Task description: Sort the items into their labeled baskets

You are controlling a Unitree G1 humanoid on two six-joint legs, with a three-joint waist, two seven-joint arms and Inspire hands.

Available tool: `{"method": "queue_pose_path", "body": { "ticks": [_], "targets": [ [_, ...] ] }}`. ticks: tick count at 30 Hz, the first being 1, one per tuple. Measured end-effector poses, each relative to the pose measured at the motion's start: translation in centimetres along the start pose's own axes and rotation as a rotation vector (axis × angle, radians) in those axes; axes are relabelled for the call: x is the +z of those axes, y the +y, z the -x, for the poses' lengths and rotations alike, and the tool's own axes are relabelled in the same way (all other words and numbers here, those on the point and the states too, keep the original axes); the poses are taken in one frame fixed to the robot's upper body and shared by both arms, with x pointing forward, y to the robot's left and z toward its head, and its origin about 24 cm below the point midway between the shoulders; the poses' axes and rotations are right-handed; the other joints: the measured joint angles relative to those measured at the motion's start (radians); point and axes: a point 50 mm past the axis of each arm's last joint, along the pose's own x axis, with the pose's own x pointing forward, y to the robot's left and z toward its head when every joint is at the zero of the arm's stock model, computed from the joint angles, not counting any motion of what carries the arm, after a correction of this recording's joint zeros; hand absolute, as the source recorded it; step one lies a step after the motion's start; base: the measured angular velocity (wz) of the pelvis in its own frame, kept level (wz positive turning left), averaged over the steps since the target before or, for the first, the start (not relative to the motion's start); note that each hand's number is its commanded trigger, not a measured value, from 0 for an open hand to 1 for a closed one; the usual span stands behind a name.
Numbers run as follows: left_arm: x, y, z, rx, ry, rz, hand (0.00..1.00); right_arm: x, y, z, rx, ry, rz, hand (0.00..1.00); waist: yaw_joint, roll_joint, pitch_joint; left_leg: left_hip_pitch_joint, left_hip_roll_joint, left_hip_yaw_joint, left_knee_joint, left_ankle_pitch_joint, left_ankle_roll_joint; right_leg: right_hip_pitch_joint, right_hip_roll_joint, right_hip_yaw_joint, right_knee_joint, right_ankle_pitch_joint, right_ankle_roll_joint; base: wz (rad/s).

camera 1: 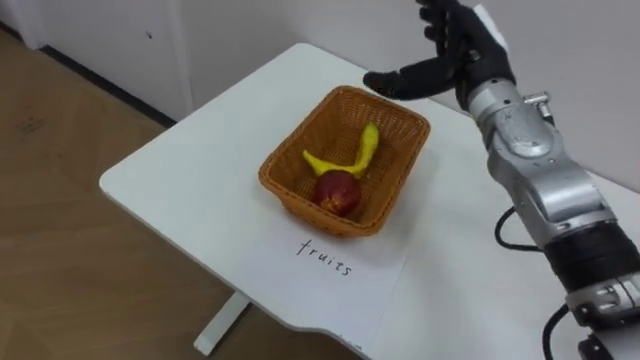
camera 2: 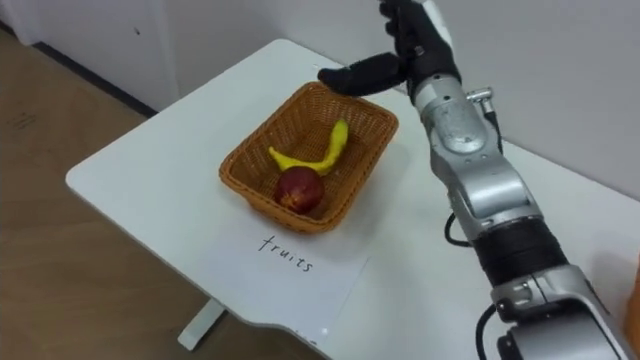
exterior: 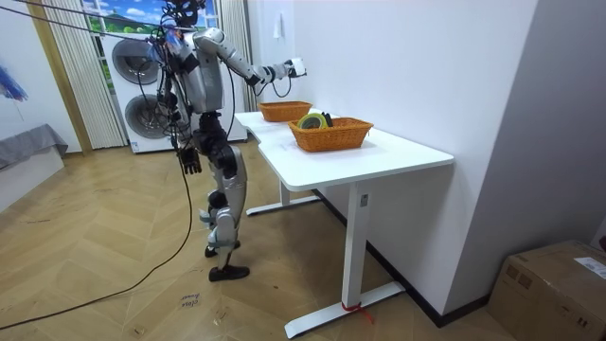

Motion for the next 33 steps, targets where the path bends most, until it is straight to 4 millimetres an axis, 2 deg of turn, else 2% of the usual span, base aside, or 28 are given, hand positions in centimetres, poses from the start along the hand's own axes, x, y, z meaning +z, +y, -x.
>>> {"method": "queue_pose_path", "body": {
  "ticks": [2,4,7,10,16,21,25,27,28,30,33],
  "targets": [
    [-0.1,-0.2,0.0,-0.005,0.002,0.002,0.0,0.9,-0.8,0.0,-0.018,-0.031,-0.006,0.0,-0.016,0.014,-0.0056,0.009,0.004,0.018,-0.007,-0.001,0.001,0.002,0.001,0.024,0.002,0.0,0.0,-0.25],
    [0.2,-0.1,0.0,-0.002,-0.006,0.004,0.0,1.2,-1.1,0.2,-0.019,-0.042,0.013,0.0,-0.049,0.022,-0.0062,0.015,0.006,0.026,-0.007,-0.001,0.001,0.001,0.002,0.034,0.003,0.0,0.0,-0.15],
    [0.6,0.0,-0.1,-0.003,-0.024,0.007,0.0,1.3,-1.8,1.1,-0.021,-0.059,0.036,0.0,-0.07,0.03,-0.005,0.027,0.017,0.059,-0.009,-0.005,0.0,-0.001,0.012,0.076,0.003,0.004,-0.005,-0.28],
    [0.7,-0.2,-0.1,-0.026,-0.029,0.002,0.0,1.4,-2.6,1.6,-0.052,-0.068,0.023,0.0,-0.115,0.033,-0.0044,0.037,0.023,0.074,-0.017,-0.007,-0.002,-0.001,0.018,0.11,0.004,0.006,-0.009,-0.24],
    [2.0,0.0,-0.3,-0.038,-0.082,0.048,0.0,2.1,-4.4,1.8,-0.117,-0.097,0.02,0.0,-0.182,0.018,-0.013,0.046,0.045,0.147,-0.02,-0.012,-0.007,-0.03,0.035,0.174,0.005,0.018,-0.019,-0.35],
    [2.2,0.3,-0.3,-0.033,-0.105,0.092,0.0,2.6,-6.2,2.9,-0.187,-0.125,0.016,0.0,-0.211,0.008,-0.0116,0.075,0.06,0.207,-0.039,-0.022,-0.014,-0.041,0.052,0.23,0.004,0.024,-0.025,-0.39],
    [1.4,0.2,-0.4,-0.034,-0.079,0.134,0.0,3.2,-8.2,5.1,-0.289,-0.174,-0.009,0.0,-0.25,0.003,-0.0119,0.073,0.068,0.235,-0.037,-0.03,-0.02,-0.054,0.063,0.249,0.005,0.028,-0.03,-0.2],
    [0.9,0.1,-0.3,-0.029,-0.067,0.145,0.0,3.3,-9.1,5.9,-0.348,-0.184,-0.028,0.0,-0.263,0.005,-0.0098,0.072,0.072,0.247,-0.038,-0.035,-0.022,-0.057,0.07,0.267,0.004,0.029,-0.031,-0.22],
    [0.4,0.1,-0.2,-0.028,-0.057,0.143,0.0,3.2,-9.6,6.4,-0.379,-0.19,-0.044,0.0,-0.283,0.007,-0.0081,0.07,0.075,0.253,-0.038,-0.037,-0.023,-0.058,0.071,0.267,0.001,0.03,-0.032,-0.12],
    [-0.2,0.0,-0.1,-0.027,-0.041,0.133,0.0,2.7,-10.9,7.5,-0.448,-0.177,-0.063,0.0,-0.305,0.014,-0.0059,0.072,0.078,0.254,-0.037,-0.041,-0.025,-0.057,0.073,0.268,0.001,0.03,-0.032,-0.05],
    [-0.7,0.1,0.0,-0.016,-0.03,0.129,0.0,1.5,-13.5,10.5,-0.604,-0.132,-0.049,0.0,-0.318,0.021,-0.0083,0.073,0.084,0.266,-0.038,-0.045,-0.027,-0.067,0.077,0.29,0.002,0.03,-0.032,-0.12]
  ]
}}
